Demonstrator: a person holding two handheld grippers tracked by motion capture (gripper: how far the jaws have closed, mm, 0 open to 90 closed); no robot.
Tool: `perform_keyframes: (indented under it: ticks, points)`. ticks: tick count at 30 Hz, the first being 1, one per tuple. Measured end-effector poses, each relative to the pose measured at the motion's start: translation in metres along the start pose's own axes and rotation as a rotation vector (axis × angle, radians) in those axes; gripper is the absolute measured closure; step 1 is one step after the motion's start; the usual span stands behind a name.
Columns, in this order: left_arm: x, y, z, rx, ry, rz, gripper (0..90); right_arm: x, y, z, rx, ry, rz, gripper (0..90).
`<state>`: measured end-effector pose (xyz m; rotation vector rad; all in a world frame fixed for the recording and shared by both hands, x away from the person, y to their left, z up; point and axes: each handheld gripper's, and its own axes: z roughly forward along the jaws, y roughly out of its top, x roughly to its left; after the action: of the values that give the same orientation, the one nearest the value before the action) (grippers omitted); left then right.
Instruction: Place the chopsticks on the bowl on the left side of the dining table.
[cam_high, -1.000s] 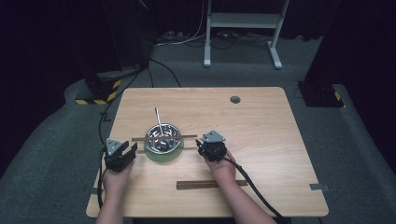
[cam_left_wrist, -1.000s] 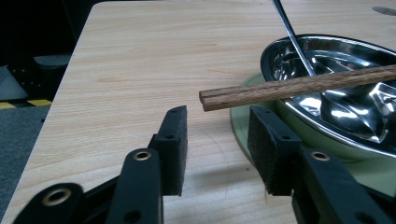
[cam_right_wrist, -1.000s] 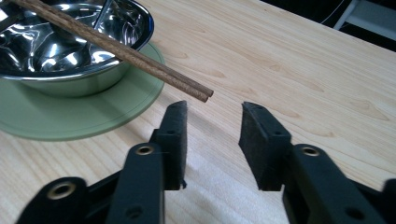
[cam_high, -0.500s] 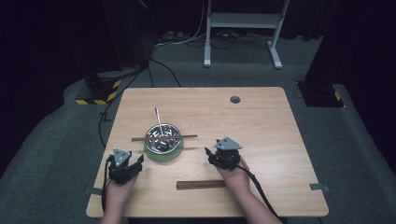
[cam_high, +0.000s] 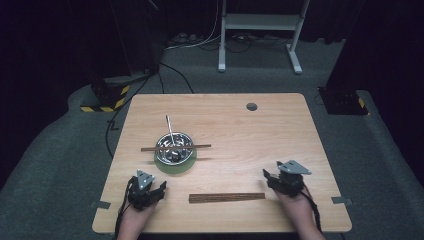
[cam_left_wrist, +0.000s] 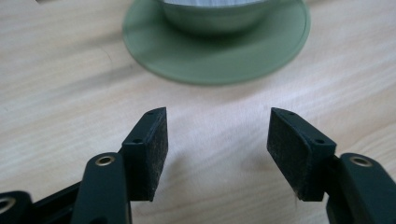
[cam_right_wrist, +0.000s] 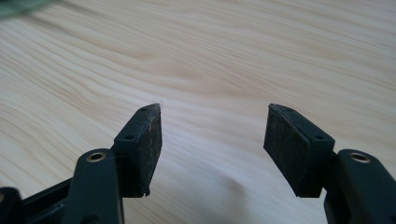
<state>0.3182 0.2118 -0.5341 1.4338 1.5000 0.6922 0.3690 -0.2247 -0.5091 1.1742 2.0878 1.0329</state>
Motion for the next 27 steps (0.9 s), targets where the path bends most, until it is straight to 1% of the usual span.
perform_keyframes:
  ticks: [1,2,4,5,6,7,8,9,10,11,12,13,14,15,17,18,19,20,21,22,23,24,26,27]
  points:
    - [0.000,-0.003,0.000,0.018,-0.001,0.013,37.4,-0.006,-0.004,-0.004,0.003,-0.005,0.004,37.8]
    - [0.001,-0.003,0.000,0.023,-0.010,0.025,36.8,-0.016,-0.010,-0.010,0.017,-0.012,0.018,37.7]
    - [-0.001,-0.003,0.002,0.004,0.000,-0.013,36.0,-0.030,-0.019,-0.016,0.047,-0.037,0.033,36.8]
    - [0.001,-0.003,0.002,0.011,-0.007,-0.020,35.6,-0.034,-0.022,-0.018,0.057,-0.043,0.039,36.0]
    - [0.001,-0.003,0.003,0.005,-0.014,-0.039,35.5,-0.040,-0.027,-0.020,0.078,-0.051,0.056,33.5]
    - [0.002,-0.002,0.003,0.014,-0.016,-0.046,35.7,-0.044,-0.030,-0.020,0.103,-0.047,0.083,30.3]
    - [0.002,-0.003,0.002,0.016,-0.016,-0.060,35.6,-0.048,-0.032,-0.018,0.141,-0.032,0.110,28.8]
    - [0.000,-0.003,0.002,0.003,-0.015,-0.074,35.0,-0.050,-0.032,-0.017,0.148,-0.046,0.132,28.3]
    - [0.001,-0.004,-0.001,0.022,-0.021,-0.044,34.9,-0.050,-0.032,-0.018,0.139,-0.052,0.133,27.7]
    - [-0.002,-0.006,-0.001,0.010,-0.024,-0.067,34.9,-0.050,-0.032,-0.018,0.130,-0.057,0.140,26.8]
    - [-0.004,-0.007,-0.002,-0.002,-0.027,-0.073,34.9,-0.050,-0.032,-0.018,0.132,-0.061,0.137,24.9]
    - [-0.003,-0.007,-0.003,0.007,-0.025,-0.045,34.7,-0.049,-0.031,-0.017,0.141,-0.063,0.135,24.7]
    - [-0.002,-0.007,-0.003,0.011,-0.026,-0.045,34.6,-0.050,-0.031,-0.015,0.149,-0.052,0.136,24.0]
    - [-0.003,-0.006,-0.002,0.008,-0.025,-0.067,34.4,-0.050,-0.031,-0.014,0.155,-0.049,0.145,23.5]
    - [-0.001,-0.005,-0.002,0.027,-0.026,-0.046,33.6,-0.047,-0.030,-0.013,0.166,-0.066,0.130,21.7]
    - [-0.003,-0.005,0.000,0.012,-0.026,-0.060,33.7,-0.045,-0.030,-0.012,0.158,-0.073,0.136,21.3]
    - [-0.004,-0.005,0.001,0.008,-0.027,-0.070,33.6,-0.046,-0.030,-0.012,0.156,-0.080,0.125,21.3]
    - [-0.003,-0.005,0.001,0.013,-0.031,-0.063,33.6,-0.046,-0.029,-0.013,0.170,-0.069,0.126,21.2]
    - [-0.004,-0.005,0.001,0.008,-0.030,-0.076,33.6,-0.046,-0.030,-0.013,0.169,-0.069,0.133,21.1]
    - [-0.003,-0.005,0.000,0.023,-0.032,-0.056,33.6,-0.045,-0.030,-0.012,0.161,-0.075,0.134,21.0]
    - [-0.003,-0.005,0.001,0.020,-0.041,-0.054,33.6,-0.046,-0.030,-0.011,0.154,-0.080,0.127,20.9]
    - [-0.003,-0.005,0.001,0.019,-0.045,-0.052,33.6,-0.045,-0.030,-0.012,0.157,-0.080,0.136,20.9]
    - [-0.003,-0.005,0.000,0.033,-0.054,-0.039,33.6,-0.045,-0.030,-0.011,0.156,-0.079,0.135,21.2]
    - [-0.002,-0.005,0.000,0.045,-0.064,-0.011,33.6,-0.045,-0.030,-0.012,0.157,-0.077,0.131,21.4]
